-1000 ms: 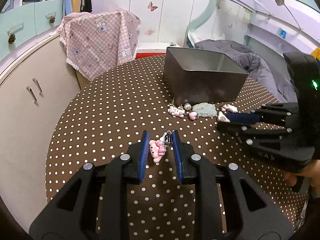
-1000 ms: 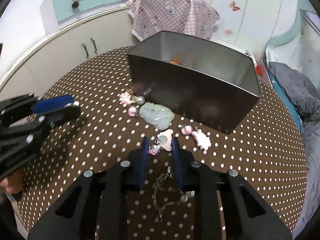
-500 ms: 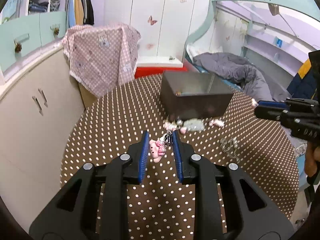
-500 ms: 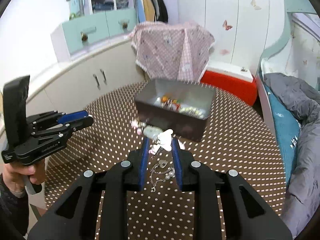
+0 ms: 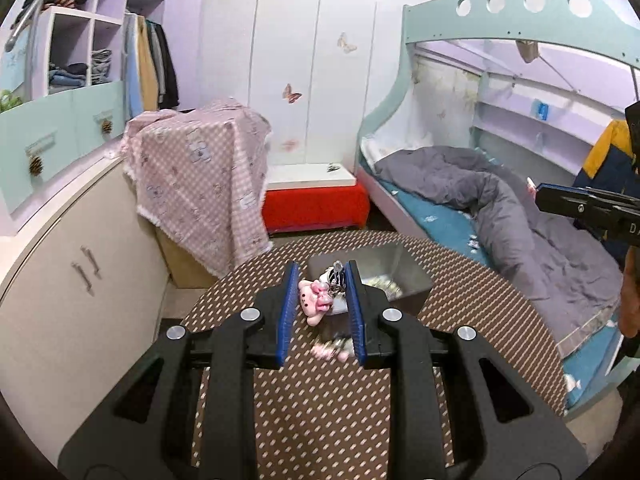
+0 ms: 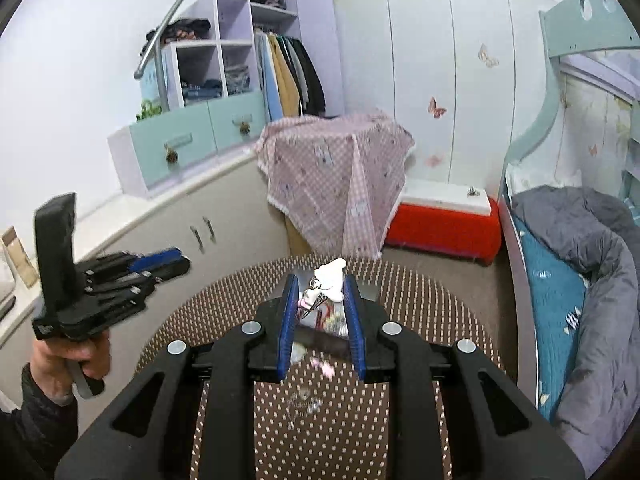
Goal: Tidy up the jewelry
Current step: 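Lower both held pieces into the grey box and open both grippers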
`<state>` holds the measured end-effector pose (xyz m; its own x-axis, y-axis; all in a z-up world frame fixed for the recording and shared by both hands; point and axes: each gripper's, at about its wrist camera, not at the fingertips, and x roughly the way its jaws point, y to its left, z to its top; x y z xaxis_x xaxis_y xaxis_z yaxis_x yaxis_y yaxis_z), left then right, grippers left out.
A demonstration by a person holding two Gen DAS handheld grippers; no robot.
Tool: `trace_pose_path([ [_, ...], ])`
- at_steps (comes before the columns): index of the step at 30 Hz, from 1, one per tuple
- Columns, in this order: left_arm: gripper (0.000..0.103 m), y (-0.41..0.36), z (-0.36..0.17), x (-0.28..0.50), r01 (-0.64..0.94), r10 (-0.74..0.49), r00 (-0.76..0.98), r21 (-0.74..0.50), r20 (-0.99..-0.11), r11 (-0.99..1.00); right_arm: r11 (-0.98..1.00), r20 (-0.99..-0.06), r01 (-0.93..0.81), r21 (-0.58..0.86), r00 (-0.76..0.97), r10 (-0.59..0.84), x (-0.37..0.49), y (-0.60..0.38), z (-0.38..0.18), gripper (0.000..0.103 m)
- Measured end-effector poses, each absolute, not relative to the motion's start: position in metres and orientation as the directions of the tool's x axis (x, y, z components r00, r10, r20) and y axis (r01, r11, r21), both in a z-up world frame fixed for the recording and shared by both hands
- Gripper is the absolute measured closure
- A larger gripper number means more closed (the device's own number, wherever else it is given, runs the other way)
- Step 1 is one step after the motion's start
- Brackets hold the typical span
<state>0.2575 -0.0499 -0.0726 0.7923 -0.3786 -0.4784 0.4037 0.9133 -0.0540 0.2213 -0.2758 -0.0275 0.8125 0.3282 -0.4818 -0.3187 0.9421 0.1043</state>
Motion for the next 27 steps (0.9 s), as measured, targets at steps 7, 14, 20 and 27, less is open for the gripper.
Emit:
trace_pose_path([
  [7, 0.080, -0.083, -0.056, 0.288, 0.440, -0.413, 0.766, -0.065, -0.493, 0.896, 0.935, -0.485, -0.332, 0.121, 0.802, 0.348, 0.250, -0.271, -0.015, 0.082],
  [14, 0.079, -0.099, -0.064, 0.324, 0.440, -0.428, 0.729, -0.113, -0.533, 0.891, 0.929, -0.520, -0.311, 0.202, 0.769, 0.371, 0.292, -0.270, -0.035, 0.082],
  [20, 0.079, -0.103, -0.078, 0.343, 0.423, -0.413, 0.712, -0.122, -0.568, 0.898, 0.926, -0.561, -0.288, 0.243, 0.737, 0.376, 0.322, -0.272, -0.053, 0.082],
  [27, 0.078, -0.105, -0.091, 0.358, 0.423, -0.411, 0.686, -0.130, -0.601, 0.897, 0.918, -0.595, -0.273, 0.286, 0.701, 0.394, 0.340, -0.276, -0.070, 0.081],
])
